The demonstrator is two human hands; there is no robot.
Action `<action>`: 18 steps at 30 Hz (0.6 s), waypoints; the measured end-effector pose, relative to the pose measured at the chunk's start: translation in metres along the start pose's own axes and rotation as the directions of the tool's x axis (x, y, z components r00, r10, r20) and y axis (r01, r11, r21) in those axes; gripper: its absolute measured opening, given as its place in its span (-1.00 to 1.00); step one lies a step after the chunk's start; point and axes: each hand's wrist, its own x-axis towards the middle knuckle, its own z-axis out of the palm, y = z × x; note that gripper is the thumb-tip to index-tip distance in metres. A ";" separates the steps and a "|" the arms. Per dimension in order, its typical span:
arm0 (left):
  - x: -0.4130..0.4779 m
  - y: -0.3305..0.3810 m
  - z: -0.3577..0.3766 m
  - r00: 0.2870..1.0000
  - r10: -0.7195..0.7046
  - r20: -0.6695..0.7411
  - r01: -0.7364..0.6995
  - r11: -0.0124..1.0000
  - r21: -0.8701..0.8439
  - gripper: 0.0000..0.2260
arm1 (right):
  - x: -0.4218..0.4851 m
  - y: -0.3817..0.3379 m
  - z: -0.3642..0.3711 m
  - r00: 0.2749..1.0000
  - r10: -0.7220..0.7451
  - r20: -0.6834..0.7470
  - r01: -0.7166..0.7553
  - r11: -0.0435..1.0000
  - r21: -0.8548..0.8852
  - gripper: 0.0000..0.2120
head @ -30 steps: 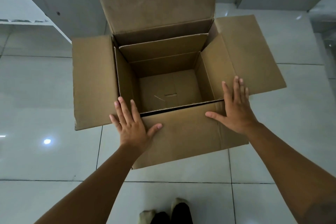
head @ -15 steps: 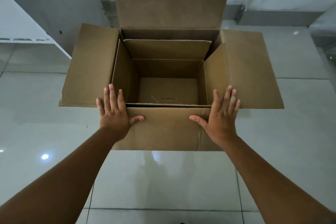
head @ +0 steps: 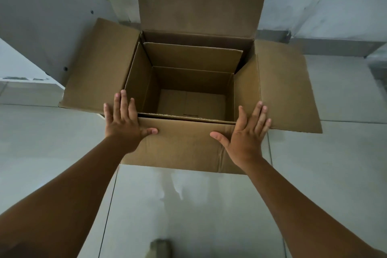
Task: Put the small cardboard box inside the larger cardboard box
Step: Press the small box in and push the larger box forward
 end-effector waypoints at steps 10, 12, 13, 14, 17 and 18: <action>0.059 -0.033 -0.019 0.999 0.004 -0.036 -0.004 1.000 -0.020 -0.20 | 0.069 -0.041 0.014 0.999 -0.049 -0.023 0.049 0.999 -0.001 0.03; 0.066 -0.039 -0.021 0.999 -0.012 -0.036 0.012 1.000 -0.016 -0.16 | 0.078 -0.049 0.015 0.998 -0.056 -0.027 0.056 0.998 -0.003 0.03; 0.069 -0.043 -0.022 0.999 -0.019 -0.031 0.019 1.000 -0.007 -0.13 | 0.081 -0.054 0.016 0.998 -0.060 -0.028 0.060 0.998 0.000 0.03; 0.074 -0.048 -0.024 0.999 -0.023 -0.025 0.024 1.000 0.005 -0.12 | 0.085 -0.061 0.017 0.998 -0.065 -0.024 0.065 0.998 0.006 0.04; 0.089 -0.069 -0.027 0.999 -0.032 -0.025 0.033 0.999 0.027 -0.20 | 0.102 -0.084 0.021 0.996 -0.088 -0.010 0.089 0.996 0.019 0.09; 0.093 -0.076 -0.026 0.999 -0.031 -0.028 0.032 0.999 0.029 -0.19 | 0.108 -0.090 0.021 0.995 -0.097 -0.009 0.097 0.995 0.028 0.11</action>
